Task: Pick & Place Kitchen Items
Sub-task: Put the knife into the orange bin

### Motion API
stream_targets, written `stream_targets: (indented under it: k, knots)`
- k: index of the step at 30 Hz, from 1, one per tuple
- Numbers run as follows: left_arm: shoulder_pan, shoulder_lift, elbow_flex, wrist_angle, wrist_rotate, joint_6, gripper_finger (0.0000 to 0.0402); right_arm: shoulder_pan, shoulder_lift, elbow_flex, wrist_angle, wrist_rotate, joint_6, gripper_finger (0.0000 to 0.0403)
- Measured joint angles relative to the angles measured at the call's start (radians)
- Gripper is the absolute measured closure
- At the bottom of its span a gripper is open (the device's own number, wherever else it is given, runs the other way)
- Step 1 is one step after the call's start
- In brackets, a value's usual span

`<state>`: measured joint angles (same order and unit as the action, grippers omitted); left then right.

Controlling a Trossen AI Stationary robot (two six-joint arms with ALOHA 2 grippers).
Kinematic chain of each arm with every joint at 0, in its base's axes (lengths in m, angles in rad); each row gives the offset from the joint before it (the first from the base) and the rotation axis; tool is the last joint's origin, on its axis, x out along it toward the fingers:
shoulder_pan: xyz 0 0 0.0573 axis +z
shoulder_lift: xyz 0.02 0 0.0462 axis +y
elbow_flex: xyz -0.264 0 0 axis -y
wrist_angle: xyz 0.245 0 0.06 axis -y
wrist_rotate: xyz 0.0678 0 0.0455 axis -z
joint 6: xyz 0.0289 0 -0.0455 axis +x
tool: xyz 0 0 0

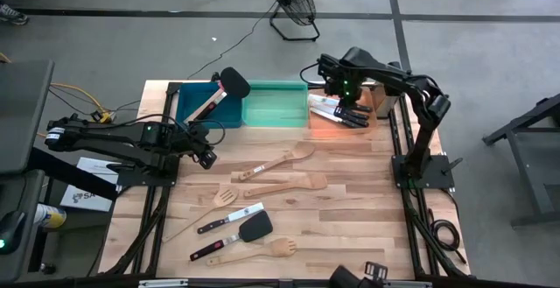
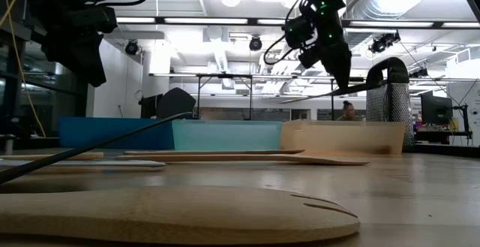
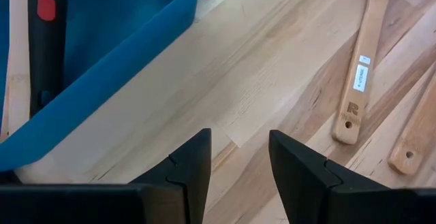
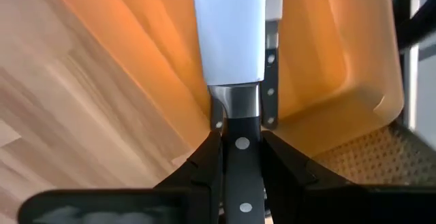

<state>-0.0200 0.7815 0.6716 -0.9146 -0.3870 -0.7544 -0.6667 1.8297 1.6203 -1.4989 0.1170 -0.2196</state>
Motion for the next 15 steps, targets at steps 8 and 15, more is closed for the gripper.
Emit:
stream_targets:
  k: [8, 15]
  knots:
    - [0.000, 0.000, 0.000, 0.000, 0.002, 0.001, 0.0257, -0.016, 0.000, -0.058, 0.081, 0.030, -0.072, 0.0333]
    - [0.000, 0.000, 0.000, -0.001, 0.011, 0.001, 0.0257, -0.024, 0.000, -0.123, 0.121, 0.070, -0.065, 0.0333]
